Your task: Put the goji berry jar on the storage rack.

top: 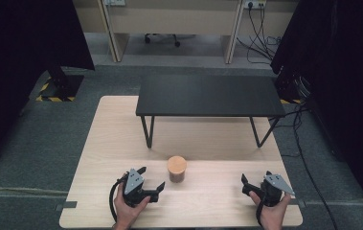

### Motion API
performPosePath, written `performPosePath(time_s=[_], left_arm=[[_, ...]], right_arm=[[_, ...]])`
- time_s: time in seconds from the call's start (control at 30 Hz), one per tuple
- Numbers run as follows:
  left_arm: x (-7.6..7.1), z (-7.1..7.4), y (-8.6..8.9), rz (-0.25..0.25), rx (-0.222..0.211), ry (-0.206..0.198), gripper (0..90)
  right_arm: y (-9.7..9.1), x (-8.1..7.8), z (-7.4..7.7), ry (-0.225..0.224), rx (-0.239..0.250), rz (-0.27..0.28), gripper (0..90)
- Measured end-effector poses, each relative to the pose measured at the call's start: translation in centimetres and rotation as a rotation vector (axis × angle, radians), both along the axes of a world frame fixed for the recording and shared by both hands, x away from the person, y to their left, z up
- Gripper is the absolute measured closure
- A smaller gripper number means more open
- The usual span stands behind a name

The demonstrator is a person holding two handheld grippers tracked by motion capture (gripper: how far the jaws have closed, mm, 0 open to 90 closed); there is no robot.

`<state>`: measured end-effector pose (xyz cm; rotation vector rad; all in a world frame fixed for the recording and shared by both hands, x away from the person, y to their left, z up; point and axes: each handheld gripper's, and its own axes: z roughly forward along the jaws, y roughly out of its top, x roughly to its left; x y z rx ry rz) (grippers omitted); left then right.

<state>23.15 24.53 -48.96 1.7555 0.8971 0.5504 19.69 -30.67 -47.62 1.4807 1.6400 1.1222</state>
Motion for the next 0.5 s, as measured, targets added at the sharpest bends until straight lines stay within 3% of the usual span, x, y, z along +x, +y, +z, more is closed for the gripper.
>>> performPosePath(time_s=[0.33, 0.5], left_arm=[[0.0, 0.1, -0.1, -0.011, 0.011, 0.000, 4.4], [0.2, 0.1, -0.7, -0.034, 0.012, 0.002, 4.2]], right_arm=[[-0.8, 0.3, 0.1, 0.015, 0.030, -0.018, 1.1], [-1.7, 0.4, 0.1, 0.031, 0.087, -0.035, 1.0]])
